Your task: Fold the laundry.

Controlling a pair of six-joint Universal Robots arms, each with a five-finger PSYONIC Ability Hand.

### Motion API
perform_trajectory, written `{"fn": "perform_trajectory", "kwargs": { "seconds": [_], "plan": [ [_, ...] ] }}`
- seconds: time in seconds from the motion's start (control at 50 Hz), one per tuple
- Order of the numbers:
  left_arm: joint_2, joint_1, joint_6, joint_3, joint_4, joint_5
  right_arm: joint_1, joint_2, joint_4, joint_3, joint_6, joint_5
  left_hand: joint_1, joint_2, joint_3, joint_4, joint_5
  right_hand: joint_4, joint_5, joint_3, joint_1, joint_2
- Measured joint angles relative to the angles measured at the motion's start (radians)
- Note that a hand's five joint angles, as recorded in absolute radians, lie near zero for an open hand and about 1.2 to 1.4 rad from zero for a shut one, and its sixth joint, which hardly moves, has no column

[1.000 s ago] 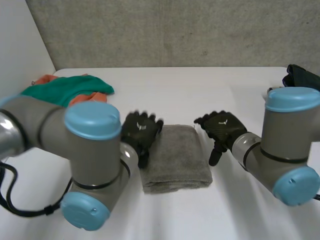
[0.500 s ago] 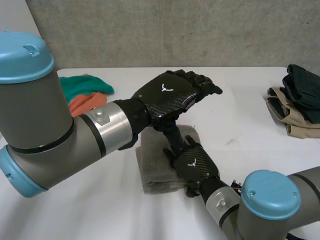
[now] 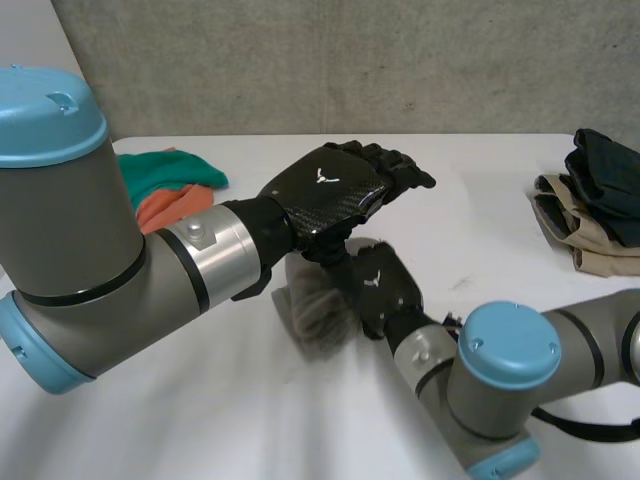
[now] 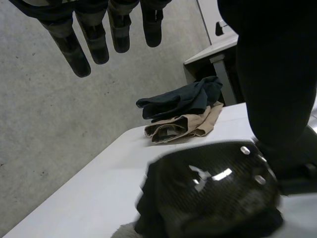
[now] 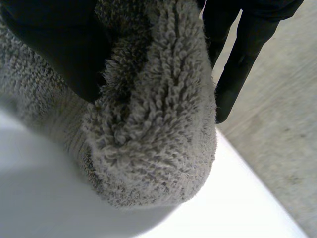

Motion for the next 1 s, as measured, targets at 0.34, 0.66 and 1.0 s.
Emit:
{"fn": "perform_trajectory", "kwargs": {
  "seconds": [0.34,0.66,1.0],
  "plan": [
    [0.112,0.042,-0.047,0.003,0.087,-0.004,-0.367,-0.137,-0.017,-0.325,0.171,-0.129,0.0,0.0,0.0,0.0,0.0,0.011,0.008,0.012,0.0,0.0],
    [0.111,0.039,-0.104,-0.01,0.109,-0.001,-0.919,0.062,-0.333,-0.541,0.74,-0.372,0.0,0.0,0.0,0.0,0.0,0.012,0.009,0.012,0.0,0.0],
    [0.061,0.034,-0.098,-0.027,0.109,-0.006,-1.12,0.426,-0.416,-0.558,0.76,-0.727,0.001,0.0,0.0,0.0,0.0,0.012,0.048,0.012,0.0,0.0]
  ]
}}
